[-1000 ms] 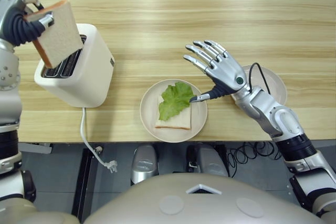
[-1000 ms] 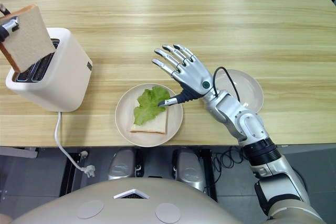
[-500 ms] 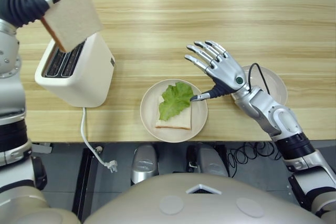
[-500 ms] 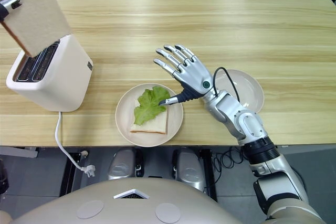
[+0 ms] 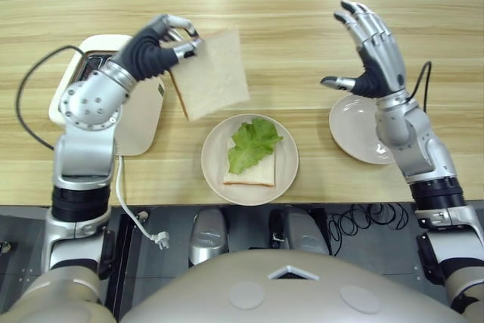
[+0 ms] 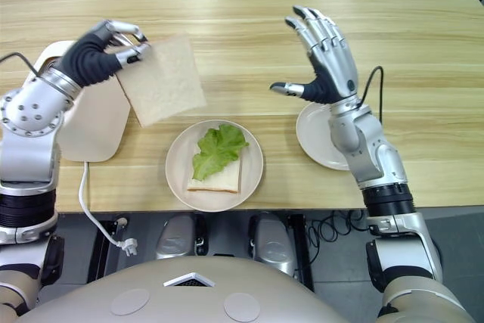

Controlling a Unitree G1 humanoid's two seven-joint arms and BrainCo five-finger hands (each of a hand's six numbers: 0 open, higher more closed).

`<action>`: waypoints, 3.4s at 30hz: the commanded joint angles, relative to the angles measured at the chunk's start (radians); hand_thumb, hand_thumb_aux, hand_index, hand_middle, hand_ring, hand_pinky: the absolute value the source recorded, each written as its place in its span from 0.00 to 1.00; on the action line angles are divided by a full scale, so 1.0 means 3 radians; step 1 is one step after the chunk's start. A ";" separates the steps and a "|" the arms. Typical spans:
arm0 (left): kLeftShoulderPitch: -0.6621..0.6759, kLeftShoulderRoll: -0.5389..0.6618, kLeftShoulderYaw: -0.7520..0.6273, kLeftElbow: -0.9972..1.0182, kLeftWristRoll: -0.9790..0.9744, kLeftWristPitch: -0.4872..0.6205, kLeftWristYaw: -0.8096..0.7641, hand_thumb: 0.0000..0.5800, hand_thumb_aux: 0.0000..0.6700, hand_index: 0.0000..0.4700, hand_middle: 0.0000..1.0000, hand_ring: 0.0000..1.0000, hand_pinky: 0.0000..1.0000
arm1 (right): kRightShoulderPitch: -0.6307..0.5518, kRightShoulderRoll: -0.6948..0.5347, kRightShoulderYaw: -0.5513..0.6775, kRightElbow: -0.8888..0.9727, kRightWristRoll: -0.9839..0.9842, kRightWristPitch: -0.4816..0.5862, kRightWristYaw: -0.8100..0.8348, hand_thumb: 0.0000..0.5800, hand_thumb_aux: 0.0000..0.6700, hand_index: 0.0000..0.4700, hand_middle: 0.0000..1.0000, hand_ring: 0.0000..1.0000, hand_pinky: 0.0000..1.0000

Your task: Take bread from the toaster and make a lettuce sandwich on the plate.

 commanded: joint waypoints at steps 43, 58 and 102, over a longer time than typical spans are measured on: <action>0.0051 -0.0607 -0.0942 0.2260 0.0517 -0.1061 0.0183 1.00 1.00 0.98 1.00 1.00 1.00 | 0.0493 -0.0211 0.1112 -0.0401 -0.0928 -0.0984 0.1373 0.00 0.00 0.00 0.00 0.00 0.00; 0.0022 -0.0631 -0.1025 0.2300 0.0717 -0.1105 0.0223 1.00 1.00 0.98 0.16 0.16 0.16 | 0.0379 -0.0076 0.1621 0.0172 -0.1015 -0.0792 0.1899 0.00 0.00 0.00 0.00 0.00 0.00; 0.2016 0.0906 -0.0035 0.0157 -0.0018 -0.2094 0.0085 1.00 1.00 0.98 1.00 1.00 1.00 | 0.0936 -0.0727 0.0744 -0.1174 0.1009 -0.0662 0.2233 1.00 1.00 0.98 1.00 1.00 1.00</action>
